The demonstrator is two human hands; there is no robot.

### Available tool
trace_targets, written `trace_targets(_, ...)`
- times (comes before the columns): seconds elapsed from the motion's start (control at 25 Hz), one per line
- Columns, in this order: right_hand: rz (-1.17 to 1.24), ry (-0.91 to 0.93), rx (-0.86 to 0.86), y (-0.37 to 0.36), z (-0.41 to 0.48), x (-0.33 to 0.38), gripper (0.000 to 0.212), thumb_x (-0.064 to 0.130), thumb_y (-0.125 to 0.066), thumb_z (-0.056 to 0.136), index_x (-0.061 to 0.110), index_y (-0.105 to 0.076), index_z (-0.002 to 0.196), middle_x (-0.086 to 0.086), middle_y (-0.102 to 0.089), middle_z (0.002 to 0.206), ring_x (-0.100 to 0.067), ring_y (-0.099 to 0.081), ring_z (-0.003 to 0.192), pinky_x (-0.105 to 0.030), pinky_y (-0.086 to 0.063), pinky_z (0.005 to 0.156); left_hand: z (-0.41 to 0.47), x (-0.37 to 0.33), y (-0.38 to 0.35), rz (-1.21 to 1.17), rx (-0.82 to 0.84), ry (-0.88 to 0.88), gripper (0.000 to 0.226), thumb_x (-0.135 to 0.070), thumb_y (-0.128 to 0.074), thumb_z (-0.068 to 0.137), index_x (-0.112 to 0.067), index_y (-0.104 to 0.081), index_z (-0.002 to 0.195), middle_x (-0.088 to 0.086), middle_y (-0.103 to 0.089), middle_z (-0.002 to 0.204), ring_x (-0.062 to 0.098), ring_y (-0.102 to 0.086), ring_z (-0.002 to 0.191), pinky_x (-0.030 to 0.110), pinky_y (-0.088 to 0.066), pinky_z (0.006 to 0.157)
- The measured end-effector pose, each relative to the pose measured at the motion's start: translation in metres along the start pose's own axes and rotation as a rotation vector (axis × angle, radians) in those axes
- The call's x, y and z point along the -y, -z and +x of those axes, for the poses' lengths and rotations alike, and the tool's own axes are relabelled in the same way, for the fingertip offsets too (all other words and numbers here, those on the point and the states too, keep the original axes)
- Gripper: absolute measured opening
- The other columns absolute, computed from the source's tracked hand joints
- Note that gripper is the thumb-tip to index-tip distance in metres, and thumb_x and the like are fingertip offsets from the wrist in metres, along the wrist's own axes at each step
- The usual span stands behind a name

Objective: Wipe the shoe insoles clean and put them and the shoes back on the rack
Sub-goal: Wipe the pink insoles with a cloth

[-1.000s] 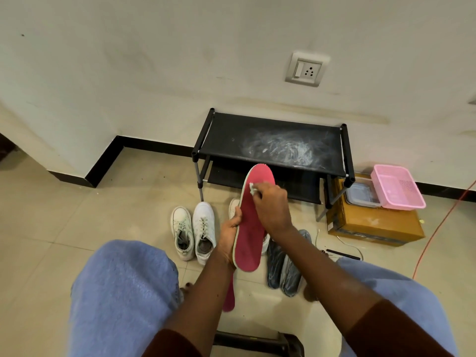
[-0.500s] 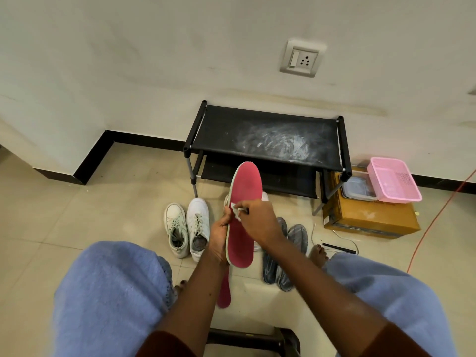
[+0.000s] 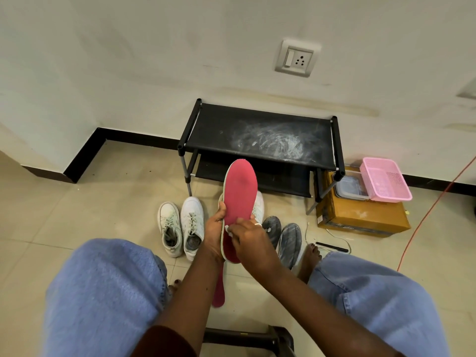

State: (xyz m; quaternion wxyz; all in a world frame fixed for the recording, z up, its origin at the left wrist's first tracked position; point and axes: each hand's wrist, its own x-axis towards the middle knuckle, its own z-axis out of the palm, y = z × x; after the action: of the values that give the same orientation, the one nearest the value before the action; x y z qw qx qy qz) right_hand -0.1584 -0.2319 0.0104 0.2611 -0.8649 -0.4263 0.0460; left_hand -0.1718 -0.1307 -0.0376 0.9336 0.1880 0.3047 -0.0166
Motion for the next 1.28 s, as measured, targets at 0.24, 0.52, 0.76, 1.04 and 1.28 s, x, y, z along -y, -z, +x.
trace_targets(0.24, -0.17, 0.025, -0.137, 0.009, 0.057, -0.029, 0.004, 0.002, -0.065, 0.07, 0.003, -0.067, 0.073, -0.012, -0.062, 0.067, -0.031, -0.057, 0.053, -0.029, -0.046, 0.047, -0.001, 0.009, -0.009, -0.137, 0.036, -0.047, 0.045, -0.037, -0.042, 0.09, -0.006, -0.075, 0.089, 0.014, -0.072, 0.091, 0.027, -0.071, 0.081, 0.037, -0.059, 0.07)
trace_targets(0.52, -0.035, -0.335, -0.118, 0.032, 0.11, -0.046, 0.024, 0.003, -0.045, 0.092, -0.004, -0.066, 0.1, -0.022, -0.067, 0.098, -0.034, -0.062, 0.087, -0.041, -0.049, 0.082, -0.004, 0.008, -0.01, -0.062, 0.057, 0.027, 0.059, -0.045, -0.036, 0.092, 0.001, -0.072, 0.092, 0.018, -0.071, 0.082, 0.03, -0.07, 0.065, 0.034, -0.058, 0.055)
trace_targets(0.76, 0.206, -0.39, 0.14, 0.003, 0.057, -0.018, 0.022, 0.006, -0.056, 0.088, 0.006, -0.069, 0.106, -0.012, -0.07, 0.107, -0.022, -0.065, 0.095, -0.021, -0.045, 0.081, 0.009, 0.013, 0.006, -0.147, -0.022, -0.057, 0.057, -0.037, -0.034, 0.097, -0.005, -0.076, 0.075, 0.012, -0.073, 0.077, 0.025, -0.071, 0.068, 0.033, -0.059, 0.06)
trace_targets(1.04, 0.618, -0.654, 0.633, -0.004, 0.025, -0.038, 0.026, -0.013, -0.058, 0.076, -0.005, -0.069, 0.098, -0.009, -0.068, 0.081, -0.014, -0.06, 0.067, -0.015, -0.049, 0.054, 0.037, 0.019, 0.035, 0.011, -0.219, -0.023, 0.053, -0.045, -0.029, 0.099, -0.001, -0.055, 0.115, 0.016, -0.071, 0.091, 0.029, -0.069, 0.081, 0.037, -0.058, 0.07)
trace_targets(1.28, 0.784, -0.908, 0.604, -0.06, 0.01, -0.107, 0.04, -0.019, -0.049, 0.079, 0.0, -0.063, 0.11, -0.005, -0.06, 0.096, -0.018, -0.058, 0.083, -0.025, -0.053, 0.065, 0.076, 0.06, 0.078, 0.415, -0.395, -0.047, 0.048, -0.045, -0.048, 0.092, -0.008, -0.054, 0.121, 0.015, -0.065, 0.113, 0.028, -0.062, 0.103, 0.043, -0.05, 0.092)
